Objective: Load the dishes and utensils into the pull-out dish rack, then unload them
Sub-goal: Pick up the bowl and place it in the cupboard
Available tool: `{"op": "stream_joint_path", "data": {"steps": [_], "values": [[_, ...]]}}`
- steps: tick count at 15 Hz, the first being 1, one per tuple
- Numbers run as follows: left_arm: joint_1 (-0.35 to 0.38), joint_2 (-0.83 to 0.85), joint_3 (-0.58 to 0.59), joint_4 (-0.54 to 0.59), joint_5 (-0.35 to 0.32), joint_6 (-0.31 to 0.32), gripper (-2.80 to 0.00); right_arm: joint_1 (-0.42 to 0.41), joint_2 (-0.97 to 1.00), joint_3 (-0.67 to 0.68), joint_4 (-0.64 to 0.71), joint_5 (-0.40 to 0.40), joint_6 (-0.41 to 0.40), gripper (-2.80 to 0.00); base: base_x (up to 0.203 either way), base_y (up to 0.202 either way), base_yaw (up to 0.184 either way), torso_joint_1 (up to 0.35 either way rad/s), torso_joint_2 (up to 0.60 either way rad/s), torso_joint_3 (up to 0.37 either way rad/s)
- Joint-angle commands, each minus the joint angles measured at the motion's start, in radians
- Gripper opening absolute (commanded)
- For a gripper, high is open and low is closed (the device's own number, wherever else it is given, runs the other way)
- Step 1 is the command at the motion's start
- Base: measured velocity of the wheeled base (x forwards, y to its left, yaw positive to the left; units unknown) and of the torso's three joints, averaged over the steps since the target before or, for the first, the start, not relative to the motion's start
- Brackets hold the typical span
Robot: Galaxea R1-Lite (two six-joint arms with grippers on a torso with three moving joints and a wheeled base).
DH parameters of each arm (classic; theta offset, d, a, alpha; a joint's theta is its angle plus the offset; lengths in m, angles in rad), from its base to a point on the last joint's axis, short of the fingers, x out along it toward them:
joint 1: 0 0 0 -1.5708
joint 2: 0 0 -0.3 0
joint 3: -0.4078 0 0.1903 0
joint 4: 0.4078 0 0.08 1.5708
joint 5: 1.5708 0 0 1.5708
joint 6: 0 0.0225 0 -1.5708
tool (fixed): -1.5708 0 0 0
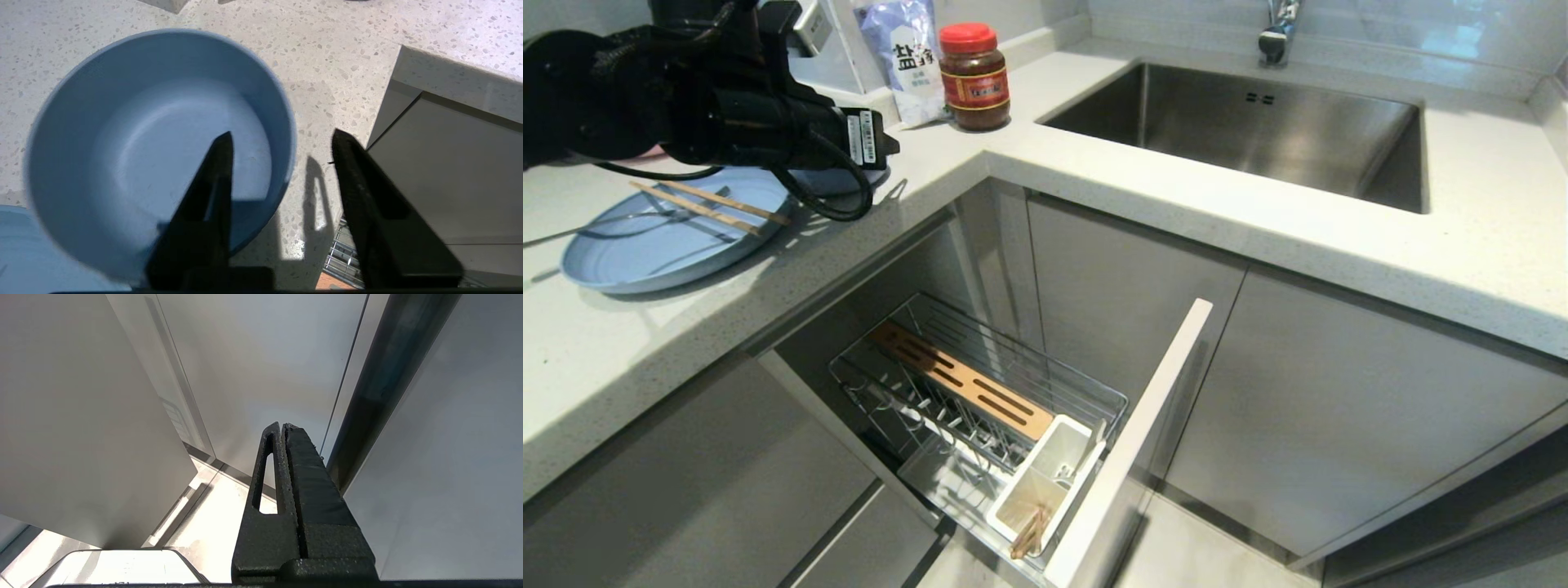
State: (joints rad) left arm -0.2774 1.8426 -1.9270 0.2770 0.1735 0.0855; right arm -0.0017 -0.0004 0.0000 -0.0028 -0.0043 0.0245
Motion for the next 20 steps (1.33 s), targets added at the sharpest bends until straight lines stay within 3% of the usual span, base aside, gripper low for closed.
{"op": "stream_joint_path", "data": {"steps": [1, 9, 12, 16, 18, 20], "values": [[0.0, -0.003, 0.0, 0.004, 0.001, 0.0, -2.8, 0.0, -0.004, 0.002, 0.0, 0.0, 0.0, -2.8, 0.0, 0.0, 0.0, 0.0, 0.0, 0.0], [-0.003, -0.031, 0.002, 0.015, -0.003, -0.007, -2.8, 0.0, -0.003, 0.002, 0.0, 0.0, 0.0, -2.8, 0.0, 0.0, 0.0, 0.0, 0.0, 0.0], [-0.001, -0.08, 0.005, 0.07, -0.003, -0.021, -2.8, 0.0, -0.004, 0.002, 0.0, 0.0, 0.0, -2.8, 0.0, 0.0, 0.0, 0.0, 0.0, 0.0], [-0.011, -0.138, 0.008, 0.044, -0.042, -0.148, -2.8, 0.0, -0.004, 0.002, 0.0, 0.0, 0.0, -2.8, 0.0, 0.0, 0.0, 0.0, 0.0, 0.0], [-0.027, -0.173, 0.008, -0.009, -0.092, -0.249, -2.8, 0.0, -0.004, 0.002, 0.0, 0.0, 0.0, -2.8, 0.0, 0.0, 0.0, 0.0, 0.0, 0.0], [-0.05, -0.203, 0.008, -0.088, -0.099, -0.359, -2.8, 0.0, -0.004, 0.002, 0.0, 0.0, 0.0, -2.8, 0.0, 0.0, 0.0, 0.0, 0.0, 0.0]]}}
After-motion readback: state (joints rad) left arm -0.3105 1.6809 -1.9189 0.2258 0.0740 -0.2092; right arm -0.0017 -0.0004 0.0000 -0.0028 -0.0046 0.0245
